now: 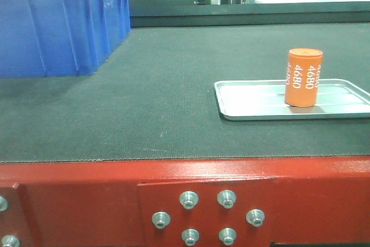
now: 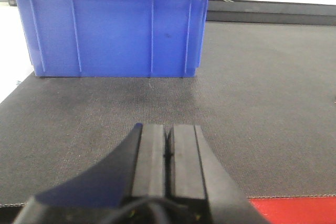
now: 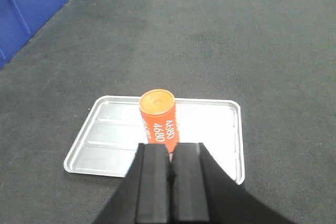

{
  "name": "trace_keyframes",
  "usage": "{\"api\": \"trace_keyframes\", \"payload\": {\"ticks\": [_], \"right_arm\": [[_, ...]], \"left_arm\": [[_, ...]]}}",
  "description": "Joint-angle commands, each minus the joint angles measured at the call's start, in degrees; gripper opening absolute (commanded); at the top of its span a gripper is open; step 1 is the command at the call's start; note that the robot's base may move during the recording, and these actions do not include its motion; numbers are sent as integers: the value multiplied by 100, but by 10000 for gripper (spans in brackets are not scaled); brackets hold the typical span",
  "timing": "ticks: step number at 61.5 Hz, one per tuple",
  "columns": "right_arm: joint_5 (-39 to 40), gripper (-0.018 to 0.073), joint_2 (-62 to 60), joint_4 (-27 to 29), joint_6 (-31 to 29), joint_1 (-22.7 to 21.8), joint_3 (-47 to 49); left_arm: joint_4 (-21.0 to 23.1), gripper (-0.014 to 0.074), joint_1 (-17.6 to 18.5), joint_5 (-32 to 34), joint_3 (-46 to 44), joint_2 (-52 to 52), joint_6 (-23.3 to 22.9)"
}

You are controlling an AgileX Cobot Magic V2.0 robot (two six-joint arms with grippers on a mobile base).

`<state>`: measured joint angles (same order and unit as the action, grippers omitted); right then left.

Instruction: Grab orange capacitor from left shelf to right conveyor

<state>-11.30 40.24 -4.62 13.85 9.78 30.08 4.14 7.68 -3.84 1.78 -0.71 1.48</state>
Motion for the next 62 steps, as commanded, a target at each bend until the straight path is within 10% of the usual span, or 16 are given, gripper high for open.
{"api": "trace_keyframes", "payload": {"ticks": [1,38,62], "right_arm": [[515,56,-33,-32,12,-22,152],[576,56,-3384,153,-508,-1354,-2423],[831,56,-4165,153,-508,-1374,-3145]], "left_arm": [[10,-127,25,520,-27,-67,-8],[10,-127,25,520,-27,-67,-8],[10,-127,25,520,-27,-57,-8]]}}
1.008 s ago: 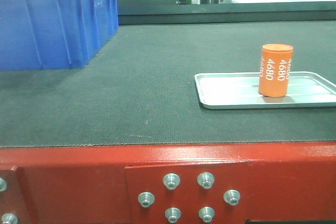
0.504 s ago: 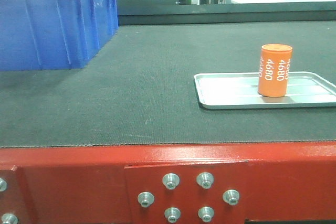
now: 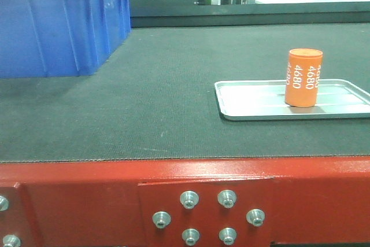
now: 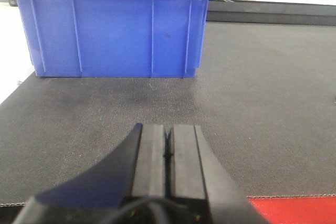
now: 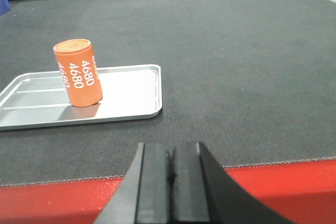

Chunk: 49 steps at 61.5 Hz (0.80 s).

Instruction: Grab orange capacitor from left shelf to right conveyor

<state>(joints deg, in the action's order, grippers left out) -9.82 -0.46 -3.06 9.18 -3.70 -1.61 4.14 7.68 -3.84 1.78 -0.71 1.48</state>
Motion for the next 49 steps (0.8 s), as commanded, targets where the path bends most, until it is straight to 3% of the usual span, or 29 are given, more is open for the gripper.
{"api": "trace_keyframes", "payload": {"ticks": [1,49], "right_arm": [[728,56,-95,-3,-41,-26,24],[946,56,-95,-3,-41,-26,24]], "left_arm": [[10,-127,25,520,-27,-57,-8],[10,-127,25,520,-27,-57,-8]]}}
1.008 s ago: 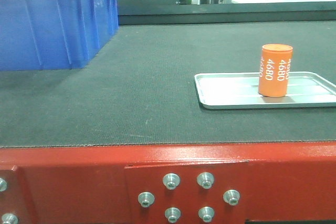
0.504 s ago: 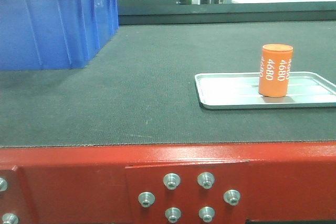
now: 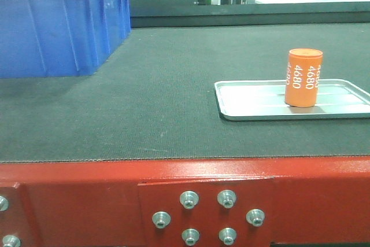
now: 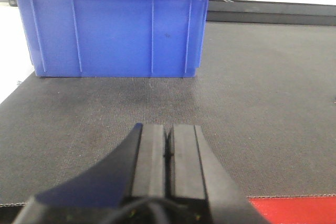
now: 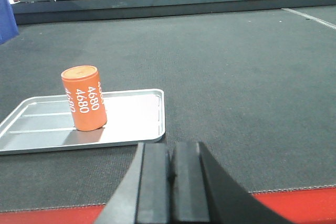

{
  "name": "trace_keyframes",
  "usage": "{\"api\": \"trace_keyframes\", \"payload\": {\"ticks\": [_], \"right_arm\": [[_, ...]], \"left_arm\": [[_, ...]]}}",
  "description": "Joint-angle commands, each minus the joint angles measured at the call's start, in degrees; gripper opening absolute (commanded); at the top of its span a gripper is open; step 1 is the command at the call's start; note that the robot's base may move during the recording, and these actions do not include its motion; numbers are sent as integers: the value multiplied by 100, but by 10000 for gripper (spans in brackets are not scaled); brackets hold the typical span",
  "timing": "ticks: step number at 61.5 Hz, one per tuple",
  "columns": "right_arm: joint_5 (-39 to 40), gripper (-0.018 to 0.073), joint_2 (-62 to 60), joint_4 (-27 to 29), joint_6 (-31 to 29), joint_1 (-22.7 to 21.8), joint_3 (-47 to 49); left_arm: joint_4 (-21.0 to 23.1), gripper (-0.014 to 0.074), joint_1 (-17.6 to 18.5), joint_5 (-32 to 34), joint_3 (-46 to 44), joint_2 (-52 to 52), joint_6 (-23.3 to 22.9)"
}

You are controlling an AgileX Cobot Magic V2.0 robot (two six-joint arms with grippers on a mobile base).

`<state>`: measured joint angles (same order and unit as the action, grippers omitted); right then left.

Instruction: Grab orange capacitor from left shelf to right conveyor

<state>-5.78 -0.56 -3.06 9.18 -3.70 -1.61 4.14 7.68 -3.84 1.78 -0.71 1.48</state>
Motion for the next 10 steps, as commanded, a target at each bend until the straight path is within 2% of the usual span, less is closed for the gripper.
{"api": "trace_keyframes", "payload": {"ticks": [1,10], "right_arm": [[541,56,-85,-3,-41,-26,24],[541,56,-85,-3,-41,-26,24]], "left_arm": [[10,-127,25,520,-27,-57,-8],[10,-127,25,520,-27,-57,-8]]}}
